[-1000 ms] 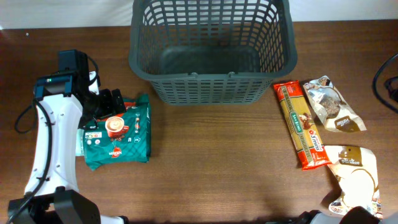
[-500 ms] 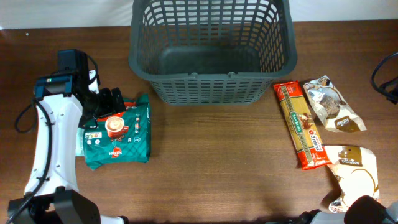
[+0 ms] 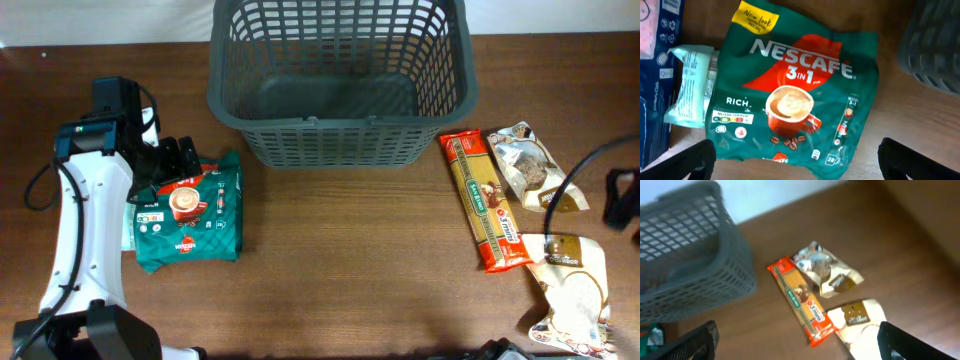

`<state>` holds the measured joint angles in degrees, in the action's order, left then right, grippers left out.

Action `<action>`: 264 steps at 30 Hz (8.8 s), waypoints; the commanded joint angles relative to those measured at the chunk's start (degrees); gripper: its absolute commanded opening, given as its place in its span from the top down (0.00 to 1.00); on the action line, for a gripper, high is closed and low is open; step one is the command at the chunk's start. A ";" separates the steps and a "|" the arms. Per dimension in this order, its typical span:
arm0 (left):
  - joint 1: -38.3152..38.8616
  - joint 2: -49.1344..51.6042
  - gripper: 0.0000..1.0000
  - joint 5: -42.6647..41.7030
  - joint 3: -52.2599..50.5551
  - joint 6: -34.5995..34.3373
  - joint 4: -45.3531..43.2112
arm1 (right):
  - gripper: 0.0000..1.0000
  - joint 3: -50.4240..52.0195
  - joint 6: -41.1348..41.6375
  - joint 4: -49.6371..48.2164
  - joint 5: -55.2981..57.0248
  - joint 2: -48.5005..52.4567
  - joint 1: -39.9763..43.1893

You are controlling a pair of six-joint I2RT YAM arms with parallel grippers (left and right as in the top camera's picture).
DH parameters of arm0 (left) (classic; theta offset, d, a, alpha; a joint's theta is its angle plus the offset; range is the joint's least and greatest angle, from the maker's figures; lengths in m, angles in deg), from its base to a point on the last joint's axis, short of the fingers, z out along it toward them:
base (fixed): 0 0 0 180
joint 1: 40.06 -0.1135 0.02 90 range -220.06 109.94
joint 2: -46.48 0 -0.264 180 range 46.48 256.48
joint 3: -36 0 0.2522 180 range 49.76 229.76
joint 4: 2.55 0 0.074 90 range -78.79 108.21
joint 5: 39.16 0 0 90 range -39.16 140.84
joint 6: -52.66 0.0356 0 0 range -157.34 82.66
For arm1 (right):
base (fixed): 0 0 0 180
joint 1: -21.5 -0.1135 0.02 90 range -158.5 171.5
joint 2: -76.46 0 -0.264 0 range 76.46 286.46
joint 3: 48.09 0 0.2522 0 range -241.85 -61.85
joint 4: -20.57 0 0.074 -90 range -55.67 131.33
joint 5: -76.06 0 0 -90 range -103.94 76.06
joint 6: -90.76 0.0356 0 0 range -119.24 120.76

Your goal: Pack container

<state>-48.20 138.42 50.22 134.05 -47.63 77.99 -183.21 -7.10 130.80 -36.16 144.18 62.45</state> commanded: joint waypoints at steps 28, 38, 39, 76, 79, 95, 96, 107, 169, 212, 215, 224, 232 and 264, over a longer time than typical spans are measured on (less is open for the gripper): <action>0.26 0.09 0.01 -0.46 -0.48 4.83 -3.15 | 0.01 19.56 -6.99 -0.24 5.38 -8.00 -17.75; 0.26 0.09 0.01 -0.44 -0.48 7.37 -4.28 | 0.01 36.06 -8.24 -8.39 6.54 -17.75 -29.53; 0.26 0.09 0.01 -0.44 -0.48 7.37 -4.42 | 0.01 36.28 -8.22 -8.92 7.26 -18.01 -30.14; 0.26 0.09 0.01 -0.44 -0.48 8.63 -10.05 | 0.01 47.54 -6.88 -23.21 15.61 -13.73 -31.23; 0.26 0.09 0.01 -0.46 -0.48 8.61 -10.43 | 0.01 47.54 -6.88 -23.21 15.61 -12.55 -31.23; 0.26 0.09 0.01 -0.46 -0.48 8.63 -10.40 | 0.01 47.54 -6.88 -23.23 15.61 1.36 -31.23; 0.26 0.09 0.01 -0.46 -0.48 8.63 -10.40 | 0.01 47.54 -6.88 -23.23 15.61 2.36 -31.23; 0.26 0.09 0.01 -0.46 -0.48 8.63 -10.40 | 0.01 47.54 -6.88 -23.30 15.61 13.75 -31.23; 0.26 0.09 0.01 -0.48 -0.48 8.63 -10.36 | 0.01 47.54 -6.88 -23.21 15.61 -19.06 -31.23; 0.26 0.09 0.01 -0.63 -0.48 8.63 -10.45 | 0.01 47.56 -15.30 -29.38 23.50 -29.05 -31.26; 0.26 0.09 0.01 -0.63 -0.48 8.63 -10.45 | 0.01 48.06 -15.30 -27.50 19.93 -29.16 -31.23; 0.26 0.09 0.01 -0.46 -0.76 8.63 -10.43 | 0.01 59.71 -15.56 -26.18 19.63 -35.71 -31.23; 0.26 0.09 0.01 -0.46 -0.79 8.63 -10.60 | 0.01 62.34 -10.69 -33.42 17.22 -41.81 -31.23; -6.32 7.43 0.01 -4.79 -0.79 1.68 -5.75 | 0.01 62.34 -10.71 -33.68 17.27 -41.81 -31.23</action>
<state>-51.83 141.56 49.10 133.97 -43.32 69.55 -120.87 -18.68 97.29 -18.11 102.59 31.57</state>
